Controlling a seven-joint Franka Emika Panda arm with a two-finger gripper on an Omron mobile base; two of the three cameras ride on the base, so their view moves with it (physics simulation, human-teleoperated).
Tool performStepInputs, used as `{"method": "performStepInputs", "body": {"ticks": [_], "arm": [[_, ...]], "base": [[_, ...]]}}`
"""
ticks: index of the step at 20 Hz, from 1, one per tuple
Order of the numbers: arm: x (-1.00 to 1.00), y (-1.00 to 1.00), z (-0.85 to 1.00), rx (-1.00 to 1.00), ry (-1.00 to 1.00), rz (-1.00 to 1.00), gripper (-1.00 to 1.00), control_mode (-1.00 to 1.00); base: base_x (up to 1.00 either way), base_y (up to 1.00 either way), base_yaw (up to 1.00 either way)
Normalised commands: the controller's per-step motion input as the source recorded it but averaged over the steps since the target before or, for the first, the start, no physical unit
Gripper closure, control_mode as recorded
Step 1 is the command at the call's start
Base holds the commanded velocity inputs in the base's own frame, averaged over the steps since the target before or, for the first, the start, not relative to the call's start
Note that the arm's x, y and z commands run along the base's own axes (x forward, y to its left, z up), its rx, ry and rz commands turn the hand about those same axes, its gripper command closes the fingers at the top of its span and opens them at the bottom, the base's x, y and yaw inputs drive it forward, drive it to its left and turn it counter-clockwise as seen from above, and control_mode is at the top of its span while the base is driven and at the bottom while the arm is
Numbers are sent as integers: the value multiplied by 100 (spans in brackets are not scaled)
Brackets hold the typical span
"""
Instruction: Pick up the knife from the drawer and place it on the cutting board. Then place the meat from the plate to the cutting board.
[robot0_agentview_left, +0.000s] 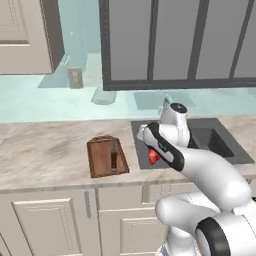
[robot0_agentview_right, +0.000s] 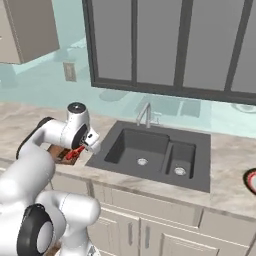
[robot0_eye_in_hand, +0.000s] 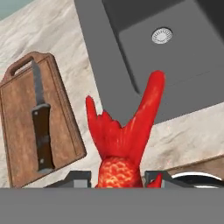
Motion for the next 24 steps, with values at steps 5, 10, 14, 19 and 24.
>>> {"method": "performStepInputs", "body": {"ticks": [5, 10, 14, 19, 24], "arm": [[0, 0, 0, 0, 0, 0, 100, 100], [0, 0, 0, 0, 0, 0, 100, 100], [0, 0, 0, 0, 0, 0, 100, 100], [0, 0, 0, 0, 0, 0, 100, 100], [0, 0, 0, 0, 0, 0, 100, 100]], "base": [[83, 50, -3], [6, 91, -8], [11, 14, -1], [34, -4, 0], [63, -44, -2]]}}
